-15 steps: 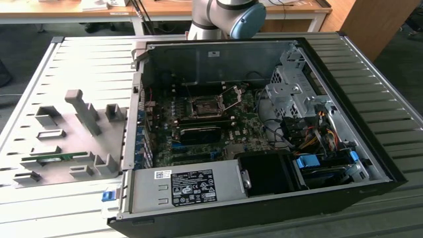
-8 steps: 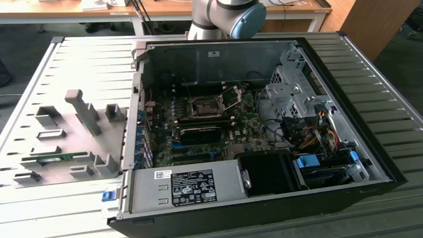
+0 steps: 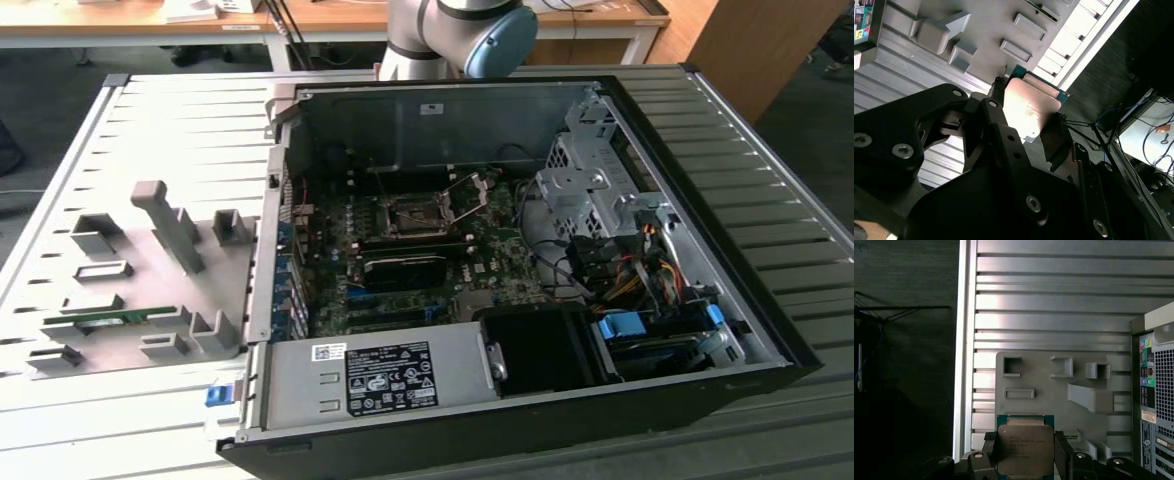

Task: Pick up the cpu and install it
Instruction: 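Pick up the cpu and move it towards the insertion slot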

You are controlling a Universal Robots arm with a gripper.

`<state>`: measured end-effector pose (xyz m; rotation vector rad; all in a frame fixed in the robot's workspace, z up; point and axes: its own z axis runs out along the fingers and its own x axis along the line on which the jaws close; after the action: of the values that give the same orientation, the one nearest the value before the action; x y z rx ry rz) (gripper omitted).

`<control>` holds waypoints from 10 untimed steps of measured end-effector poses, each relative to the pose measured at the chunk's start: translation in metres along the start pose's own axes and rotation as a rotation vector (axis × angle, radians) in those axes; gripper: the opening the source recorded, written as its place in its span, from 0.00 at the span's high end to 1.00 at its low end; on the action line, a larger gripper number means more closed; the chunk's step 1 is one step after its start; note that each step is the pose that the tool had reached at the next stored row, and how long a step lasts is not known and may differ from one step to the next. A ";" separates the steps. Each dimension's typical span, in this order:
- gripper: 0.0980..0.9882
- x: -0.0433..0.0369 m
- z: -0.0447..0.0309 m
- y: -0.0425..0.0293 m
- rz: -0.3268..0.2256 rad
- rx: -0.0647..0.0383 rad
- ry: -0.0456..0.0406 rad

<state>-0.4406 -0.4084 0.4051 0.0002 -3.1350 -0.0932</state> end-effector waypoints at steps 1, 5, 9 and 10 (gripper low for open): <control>0.50 0.0000 -0.0005 0.0000 0.000 0.000 0.0001; 0.50 -0.0001 -0.0021 0.0001 0.000 0.000 0.0001; 0.50 -0.0001 -0.0046 0.0003 0.000 0.000 0.0000; 0.50 0.0000 -0.0053 0.0003 0.000 0.000 0.0000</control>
<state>-0.4406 -0.4084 0.4103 0.0002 -3.1349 -0.0932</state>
